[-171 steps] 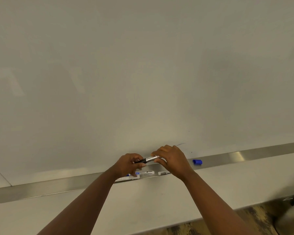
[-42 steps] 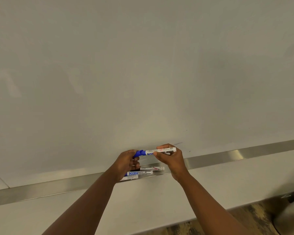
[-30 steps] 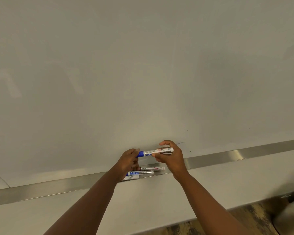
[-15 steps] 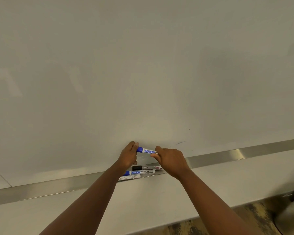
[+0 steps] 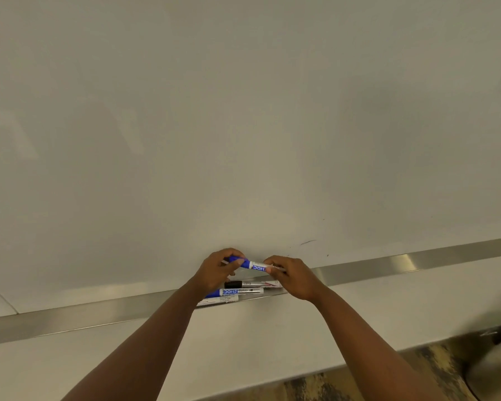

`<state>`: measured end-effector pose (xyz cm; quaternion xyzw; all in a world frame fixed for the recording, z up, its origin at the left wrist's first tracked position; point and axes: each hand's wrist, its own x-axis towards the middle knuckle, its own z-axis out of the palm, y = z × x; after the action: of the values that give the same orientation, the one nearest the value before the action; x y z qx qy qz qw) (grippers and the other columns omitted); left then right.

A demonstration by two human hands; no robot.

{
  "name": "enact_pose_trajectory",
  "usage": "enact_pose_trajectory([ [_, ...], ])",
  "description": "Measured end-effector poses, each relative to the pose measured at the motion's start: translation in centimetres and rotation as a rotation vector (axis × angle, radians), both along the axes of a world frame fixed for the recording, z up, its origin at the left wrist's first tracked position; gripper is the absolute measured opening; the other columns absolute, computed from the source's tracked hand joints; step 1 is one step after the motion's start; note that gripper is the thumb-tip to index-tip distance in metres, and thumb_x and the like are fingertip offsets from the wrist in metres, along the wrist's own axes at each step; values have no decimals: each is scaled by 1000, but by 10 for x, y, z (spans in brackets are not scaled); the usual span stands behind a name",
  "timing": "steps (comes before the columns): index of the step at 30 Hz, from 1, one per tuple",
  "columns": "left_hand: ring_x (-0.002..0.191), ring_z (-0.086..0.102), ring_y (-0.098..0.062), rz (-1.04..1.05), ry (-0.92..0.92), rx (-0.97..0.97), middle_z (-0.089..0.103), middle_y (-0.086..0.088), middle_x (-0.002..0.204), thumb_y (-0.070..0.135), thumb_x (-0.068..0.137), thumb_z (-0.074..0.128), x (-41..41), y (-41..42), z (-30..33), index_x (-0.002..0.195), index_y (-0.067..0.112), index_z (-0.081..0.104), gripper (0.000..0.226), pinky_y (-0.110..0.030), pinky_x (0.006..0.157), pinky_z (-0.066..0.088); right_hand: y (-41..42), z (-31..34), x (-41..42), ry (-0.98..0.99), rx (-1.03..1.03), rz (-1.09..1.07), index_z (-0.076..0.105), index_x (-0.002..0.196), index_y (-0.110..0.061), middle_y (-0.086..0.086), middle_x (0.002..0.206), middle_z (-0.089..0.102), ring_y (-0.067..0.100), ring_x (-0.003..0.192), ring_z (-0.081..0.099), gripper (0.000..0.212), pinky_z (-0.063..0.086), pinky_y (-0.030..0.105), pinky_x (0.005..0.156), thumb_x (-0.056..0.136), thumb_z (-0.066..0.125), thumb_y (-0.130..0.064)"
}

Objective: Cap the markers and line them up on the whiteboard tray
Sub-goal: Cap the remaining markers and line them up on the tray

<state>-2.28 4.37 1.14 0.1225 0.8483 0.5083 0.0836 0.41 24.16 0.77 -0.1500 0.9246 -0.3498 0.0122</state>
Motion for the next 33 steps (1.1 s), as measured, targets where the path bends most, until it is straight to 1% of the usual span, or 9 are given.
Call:
enact_pose_trajectory([
  [2,67,58,-9,-6,-8,-8,61,-4,92,14,89,56,-1,-7,-4,108,9,62,20,-9,50,52,2,-4,0,27,-12,-2,63,109,-12,14,99,67,27,89,59,20,47,37,76,95,49,-19],
  [5,69,59,-10,66,79,-26,62,-6,91,14,86,62,0,-14,-10,109,8,63,25,-5,53,50,7,-13,-1,77,-32,-45,63,111,-10,18,107,66,29,98,58,21,43,30,79,92,54,-12],
  [9,74,58,-12,99,151,-204,72,-7,95,14,84,63,2,-32,-27,96,12,70,14,-4,60,42,24,-26,-3,36,35,-64,66,109,-11,18,109,66,31,101,58,21,47,42,88,91,56,-12],
  [14,78,57,-14,128,111,-352,72,-8,99,14,83,63,8,-47,-45,88,12,72,10,-22,67,44,36,-41,0,-1,-19,-121,67,102,-8,16,105,70,29,97,62,17,49,37,83,85,63,-9],
  [18,86,60,-17,148,143,-427,69,-6,102,17,86,61,12,-52,-51,94,15,71,13,-32,79,49,36,-52,0,-11,57,-112,67,101,-12,12,104,71,26,96,61,16,48,35,82,87,63,-19],
  [25,98,59,-18,118,238,-570,69,-2,107,21,91,52,13,-51,-54,100,19,69,20,-30,82,46,29,-62,-2,35,114,-152,69,104,-22,6,110,71,21,103,63,18,48,35,90,89,60,-24],
  [29,97,61,-18,122,206,-568,70,-3,108,22,91,52,13,-50,-55,100,18,69,20,-29,80,46,25,-65,-6,73,328,-95,63,113,-33,1,116,65,20,109,54,25,42,34,89,94,51,-23],
  [31,98,61,-18,120,185,-569,70,-4,109,22,91,52,13,-51,-54,103,17,69,21,-30,81,47,24,-65,-9,86,355,-102,63,113,-32,2,117,64,22,108,53,26,41,34,87,94,50,-20],
  [33,100,60,-18,132,168,-564,69,-4,111,22,91,51,13,-52,-55,104,17,68,21,-31,84,48,19,-60,-13,114,280,-134,66,110,-25,6,112,66,24,104,55,24,42,36,86,94,51,-17],
])
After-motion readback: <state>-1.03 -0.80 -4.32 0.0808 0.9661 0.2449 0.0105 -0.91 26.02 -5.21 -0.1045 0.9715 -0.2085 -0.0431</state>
